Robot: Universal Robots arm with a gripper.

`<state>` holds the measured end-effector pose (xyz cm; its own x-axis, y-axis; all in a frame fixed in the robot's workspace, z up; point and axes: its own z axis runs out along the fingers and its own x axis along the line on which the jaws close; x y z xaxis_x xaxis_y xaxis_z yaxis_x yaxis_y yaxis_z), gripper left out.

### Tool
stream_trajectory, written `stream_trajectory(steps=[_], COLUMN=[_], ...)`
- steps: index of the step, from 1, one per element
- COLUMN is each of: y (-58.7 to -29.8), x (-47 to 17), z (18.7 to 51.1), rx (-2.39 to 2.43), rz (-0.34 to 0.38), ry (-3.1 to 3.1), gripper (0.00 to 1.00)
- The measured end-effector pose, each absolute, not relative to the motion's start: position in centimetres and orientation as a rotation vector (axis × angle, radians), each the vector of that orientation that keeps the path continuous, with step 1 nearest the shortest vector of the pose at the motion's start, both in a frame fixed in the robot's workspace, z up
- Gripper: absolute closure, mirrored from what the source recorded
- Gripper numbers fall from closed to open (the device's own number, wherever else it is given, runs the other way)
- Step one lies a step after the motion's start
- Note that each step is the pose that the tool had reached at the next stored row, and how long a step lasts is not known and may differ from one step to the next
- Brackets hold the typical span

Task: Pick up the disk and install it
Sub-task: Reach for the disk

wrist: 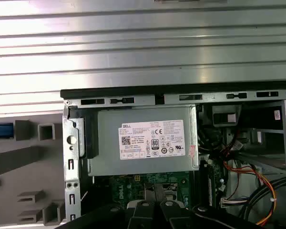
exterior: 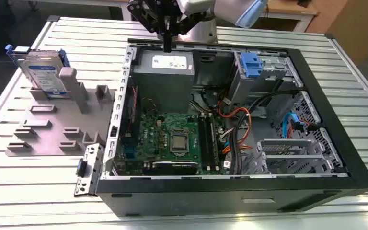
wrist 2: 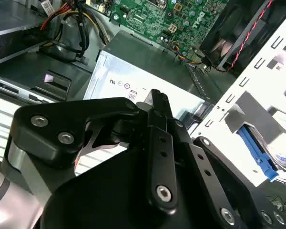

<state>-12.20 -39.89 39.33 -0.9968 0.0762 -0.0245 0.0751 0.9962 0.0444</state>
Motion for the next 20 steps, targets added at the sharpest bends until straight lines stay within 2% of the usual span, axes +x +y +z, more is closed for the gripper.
stream_trajectory(steps=[20], y=[-39.89], x=[-12.71], z=[39.33], rx=[0.118], rz=[0.068], ry=[3.112], gripper=[0.89])
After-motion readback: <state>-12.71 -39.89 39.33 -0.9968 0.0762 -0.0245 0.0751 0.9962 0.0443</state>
